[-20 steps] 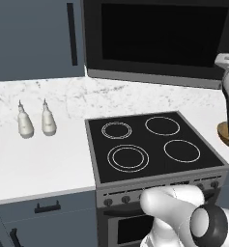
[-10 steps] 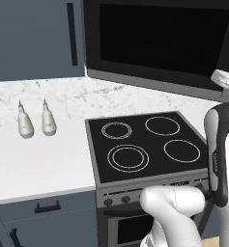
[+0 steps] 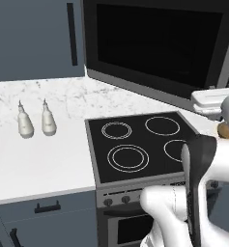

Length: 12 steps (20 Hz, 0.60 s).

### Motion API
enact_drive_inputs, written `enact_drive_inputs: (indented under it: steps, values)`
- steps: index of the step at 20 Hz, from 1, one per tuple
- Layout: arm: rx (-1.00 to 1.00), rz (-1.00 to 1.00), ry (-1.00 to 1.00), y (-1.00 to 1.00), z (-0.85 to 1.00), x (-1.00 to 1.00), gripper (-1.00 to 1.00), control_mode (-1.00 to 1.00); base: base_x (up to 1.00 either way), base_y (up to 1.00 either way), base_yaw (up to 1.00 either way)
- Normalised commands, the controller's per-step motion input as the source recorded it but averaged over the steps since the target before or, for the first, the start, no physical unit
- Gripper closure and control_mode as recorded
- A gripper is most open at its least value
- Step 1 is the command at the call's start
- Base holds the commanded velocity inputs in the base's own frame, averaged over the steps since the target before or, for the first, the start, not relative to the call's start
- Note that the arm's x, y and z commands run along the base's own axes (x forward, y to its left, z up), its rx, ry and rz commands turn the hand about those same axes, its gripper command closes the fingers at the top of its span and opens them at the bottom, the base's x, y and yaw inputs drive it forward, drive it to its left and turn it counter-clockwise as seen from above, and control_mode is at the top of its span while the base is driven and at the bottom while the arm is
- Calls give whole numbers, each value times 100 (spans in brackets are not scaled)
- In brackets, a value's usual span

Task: Open the microwave, place the bowl with waffle inside the microwave, then close the microwave door and turn it on.

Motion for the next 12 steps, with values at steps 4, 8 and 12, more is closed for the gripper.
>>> enact_drive_inputs:
  steps: [4,8,12]
  values:
    - [-36,-15,2,100,-17,-75,-100,-100,0,0,0]
    - [-21,-10,8,83,-7,0,-100,-100,0,0,0]
    - [-1,-4,1,29,-9,6,-100,-100,0,0,0]
